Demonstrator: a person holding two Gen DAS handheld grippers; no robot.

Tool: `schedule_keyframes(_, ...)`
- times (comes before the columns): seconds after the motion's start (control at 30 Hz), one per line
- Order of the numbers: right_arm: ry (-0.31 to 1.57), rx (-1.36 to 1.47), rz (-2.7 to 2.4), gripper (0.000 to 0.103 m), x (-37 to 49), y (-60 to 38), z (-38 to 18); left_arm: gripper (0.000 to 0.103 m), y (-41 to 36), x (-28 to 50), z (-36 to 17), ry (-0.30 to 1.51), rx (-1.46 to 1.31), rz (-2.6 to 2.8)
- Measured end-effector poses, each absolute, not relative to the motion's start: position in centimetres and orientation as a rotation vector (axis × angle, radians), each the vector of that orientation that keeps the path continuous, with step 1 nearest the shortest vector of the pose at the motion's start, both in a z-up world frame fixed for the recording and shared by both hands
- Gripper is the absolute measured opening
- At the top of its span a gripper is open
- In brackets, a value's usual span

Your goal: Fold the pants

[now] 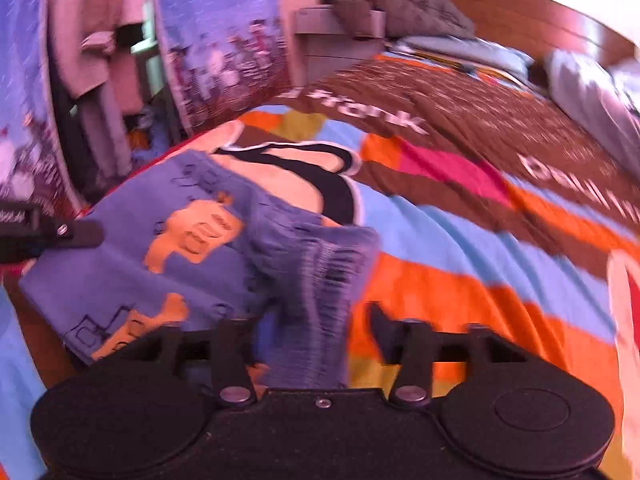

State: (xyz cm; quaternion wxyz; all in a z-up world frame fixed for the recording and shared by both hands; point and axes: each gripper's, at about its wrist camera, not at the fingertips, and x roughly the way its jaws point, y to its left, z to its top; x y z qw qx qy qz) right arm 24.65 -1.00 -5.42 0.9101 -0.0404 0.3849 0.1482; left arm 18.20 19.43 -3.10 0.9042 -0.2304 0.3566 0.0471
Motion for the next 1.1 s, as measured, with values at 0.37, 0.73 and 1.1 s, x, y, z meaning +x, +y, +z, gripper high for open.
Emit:
schedule_keyframes(0.37, 0.832, 0.115, 0.231, 0.1, 22.3, -5.6, -4.3, 0.099, 17.4, 15.5, -0.7, 0.641, -0.325, 0.167)
schedule_keyframes(0.73, 0.582, 0.134, 0.226, 0.102, 13.7, -7.0, 0.9, 0.102, 12.8, 11.1, 0.9, 0.664, -0.302, 0.074)
schedule_keyframes(1.1, 0.364, 0.092, 0.251, 0.102, 4.1, -6.5, 2.1, 0.103, 10.8, 1.3, 2.9, 0.518, -0.062, 0.132)
